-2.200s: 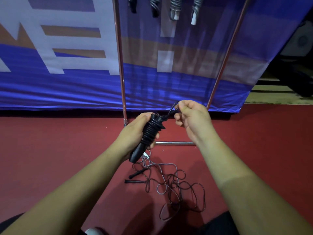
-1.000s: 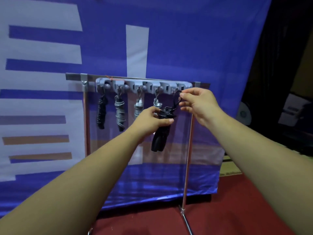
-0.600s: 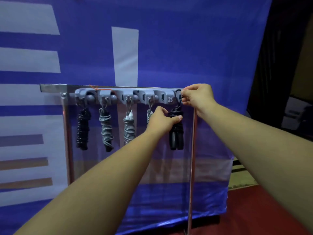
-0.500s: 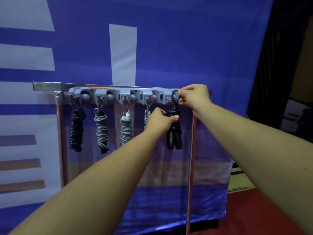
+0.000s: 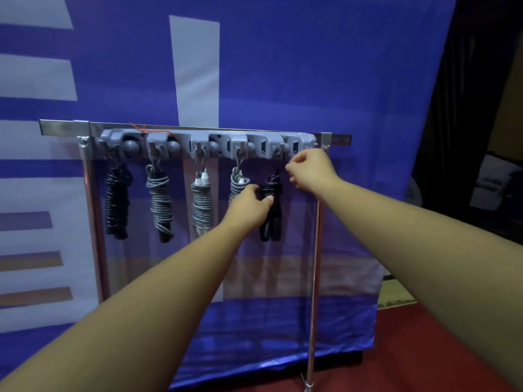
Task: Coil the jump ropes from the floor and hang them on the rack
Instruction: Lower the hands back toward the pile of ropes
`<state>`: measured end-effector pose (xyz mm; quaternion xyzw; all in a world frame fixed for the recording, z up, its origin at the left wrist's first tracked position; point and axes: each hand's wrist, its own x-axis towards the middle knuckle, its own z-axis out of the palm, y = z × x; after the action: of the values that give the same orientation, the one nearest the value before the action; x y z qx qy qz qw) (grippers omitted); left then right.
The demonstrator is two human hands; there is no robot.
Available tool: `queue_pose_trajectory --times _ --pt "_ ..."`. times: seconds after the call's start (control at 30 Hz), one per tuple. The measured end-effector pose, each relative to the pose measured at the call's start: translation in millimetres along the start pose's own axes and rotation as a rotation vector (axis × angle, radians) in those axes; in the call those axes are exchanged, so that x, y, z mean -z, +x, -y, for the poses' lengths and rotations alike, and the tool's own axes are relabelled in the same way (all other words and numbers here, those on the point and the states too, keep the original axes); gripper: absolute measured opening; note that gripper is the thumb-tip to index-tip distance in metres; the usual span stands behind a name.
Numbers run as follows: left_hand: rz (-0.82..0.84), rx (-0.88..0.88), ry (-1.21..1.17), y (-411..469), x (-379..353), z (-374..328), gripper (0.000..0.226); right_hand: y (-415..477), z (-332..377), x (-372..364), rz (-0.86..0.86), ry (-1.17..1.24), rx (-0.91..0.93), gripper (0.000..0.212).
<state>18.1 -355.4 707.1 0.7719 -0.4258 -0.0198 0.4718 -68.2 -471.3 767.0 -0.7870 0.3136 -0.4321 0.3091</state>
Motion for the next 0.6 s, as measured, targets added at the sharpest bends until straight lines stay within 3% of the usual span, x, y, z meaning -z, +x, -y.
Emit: queue_pose_trajectory --times 0.07,0.17,0.33,0.6 --pt "0.031 -0.033 0.015 -12.0 3.9 11.1 0.056 -24.8 -11.8 7.1 0.063 -0.164 0.033 0.012" --pt "0.072 -0.013 -0.012 -32.5 10.9 32.3 0.053 -69.6 -37.7 9.1 0.177 -0.306 0.013 0.026" --pt "0.125 0.101 0.105 -84.1 16.1 85.4 0.032 -150.4 -89.6 -21.8 0.284 -0.375 -0.094 0.039" --pt "0.273 0.33 0.271 -199.5 13.2 210.6 0.029 -285.8 -158.3 -117.4 0.514 -0.425 -0.241 0.047"
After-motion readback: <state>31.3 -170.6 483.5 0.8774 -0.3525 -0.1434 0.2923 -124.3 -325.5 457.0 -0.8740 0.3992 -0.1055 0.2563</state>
